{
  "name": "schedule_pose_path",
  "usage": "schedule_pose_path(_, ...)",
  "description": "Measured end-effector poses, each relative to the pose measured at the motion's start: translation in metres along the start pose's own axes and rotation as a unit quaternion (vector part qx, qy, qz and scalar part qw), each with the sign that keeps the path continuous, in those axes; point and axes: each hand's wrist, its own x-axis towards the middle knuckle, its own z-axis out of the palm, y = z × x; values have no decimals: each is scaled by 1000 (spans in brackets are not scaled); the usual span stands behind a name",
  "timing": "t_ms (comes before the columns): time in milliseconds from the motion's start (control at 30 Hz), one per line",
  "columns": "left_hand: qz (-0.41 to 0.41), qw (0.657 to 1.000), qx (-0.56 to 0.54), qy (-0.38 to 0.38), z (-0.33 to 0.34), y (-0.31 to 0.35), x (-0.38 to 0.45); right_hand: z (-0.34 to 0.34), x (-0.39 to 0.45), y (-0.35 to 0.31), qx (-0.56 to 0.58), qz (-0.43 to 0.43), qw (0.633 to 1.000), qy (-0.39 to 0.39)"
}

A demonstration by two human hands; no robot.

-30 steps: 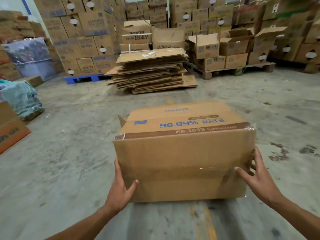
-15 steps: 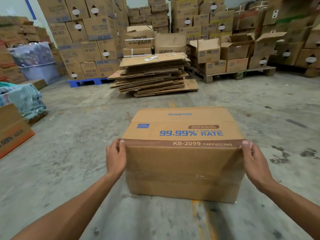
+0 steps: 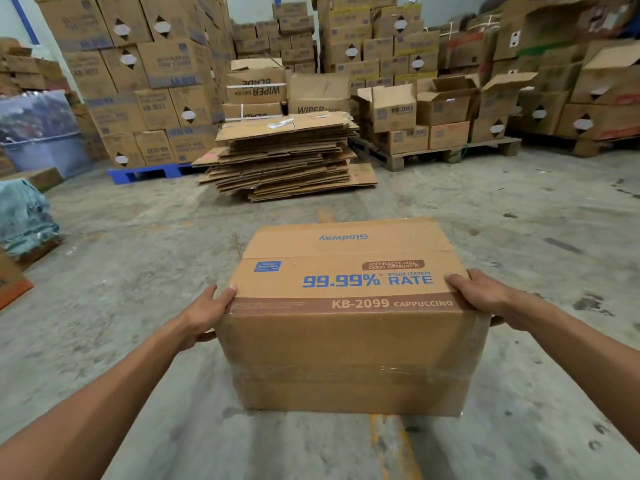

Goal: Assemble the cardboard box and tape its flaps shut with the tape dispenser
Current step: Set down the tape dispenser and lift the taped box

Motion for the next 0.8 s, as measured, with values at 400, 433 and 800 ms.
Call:
schedule_pose_path(400,32,988,-102,-108,8,9,17,5,15,15,248,-70,961,-102)
schedule_pose_path(433,37,987,-108,-113,8,9,16,6,15,16,265,-78,955,-110)
schedule_pose_path(800,167,980,-107,18,5,-4,-28,14,-7,10,281,-246,927,-32)
